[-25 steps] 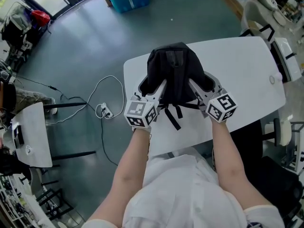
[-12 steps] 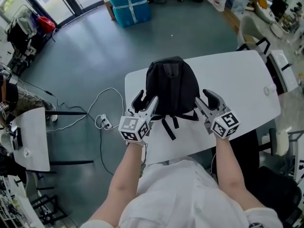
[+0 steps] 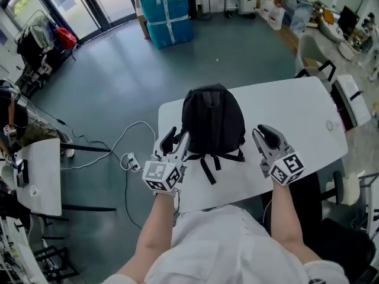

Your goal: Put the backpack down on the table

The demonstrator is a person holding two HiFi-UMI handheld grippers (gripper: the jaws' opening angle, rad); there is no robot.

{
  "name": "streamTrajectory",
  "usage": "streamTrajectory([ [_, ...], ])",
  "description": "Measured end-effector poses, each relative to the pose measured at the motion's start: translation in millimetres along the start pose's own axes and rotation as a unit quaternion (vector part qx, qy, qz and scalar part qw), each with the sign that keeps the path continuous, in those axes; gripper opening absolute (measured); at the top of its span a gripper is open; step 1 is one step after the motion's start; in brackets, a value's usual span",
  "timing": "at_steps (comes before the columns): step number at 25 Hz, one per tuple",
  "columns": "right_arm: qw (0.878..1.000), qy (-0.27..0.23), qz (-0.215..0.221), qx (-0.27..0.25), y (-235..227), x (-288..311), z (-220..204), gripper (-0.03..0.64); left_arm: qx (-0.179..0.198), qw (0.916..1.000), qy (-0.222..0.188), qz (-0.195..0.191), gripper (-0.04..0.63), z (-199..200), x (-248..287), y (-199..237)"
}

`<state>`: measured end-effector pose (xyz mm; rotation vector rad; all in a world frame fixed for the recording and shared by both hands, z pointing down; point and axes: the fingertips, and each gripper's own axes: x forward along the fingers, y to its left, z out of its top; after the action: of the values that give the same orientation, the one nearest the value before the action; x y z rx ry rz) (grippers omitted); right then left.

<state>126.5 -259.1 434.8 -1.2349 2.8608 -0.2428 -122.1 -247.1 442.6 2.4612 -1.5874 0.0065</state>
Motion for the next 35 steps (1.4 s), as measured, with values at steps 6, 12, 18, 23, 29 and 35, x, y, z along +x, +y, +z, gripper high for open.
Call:
streamTrajectory([
  [6,0.999,-0.016,-0.038,-0.01,-16.2,-13.1,13.1,0.026,0.018,0.999,-0.015,0.039,0.11,14.5,-17.2,14.8],
  [12,0.997,-0.003,-0.08,-0.015,-32.8,-21.5,10.6,0.02,0.017,0.9966,-0.022,0.078,0.083,17.4,-30.2,32.9],
  [18,0.996,-0.005,-0.092,-0.013,-41.8,-24.8,9.7,0.02,0.019,0.9944,-0.028,0.1,0.083,21.1,-38.4,46.8],
  [23,0.995,-0.01,-0.101,-0.014,-44.4,-29.9,14.3,0.02,0.03,0.9924,-0.027,0.116,0.083,27.3,-46.6,55.3],
  [29,0.994,-0.009,-0.109,-0.017,-46.3,-32.1,13.9,0.02,0.034,0.9914,-0.026,0.124,0.083,25.9,-51.4,57.6],
  [35,0.994,-0.003,-0.104,-0.016,-42.3,-30.3,13.2,0.02,0.036,0.9919,-0.024,0.119,0.083,27.4,-53.0,55.0],
])
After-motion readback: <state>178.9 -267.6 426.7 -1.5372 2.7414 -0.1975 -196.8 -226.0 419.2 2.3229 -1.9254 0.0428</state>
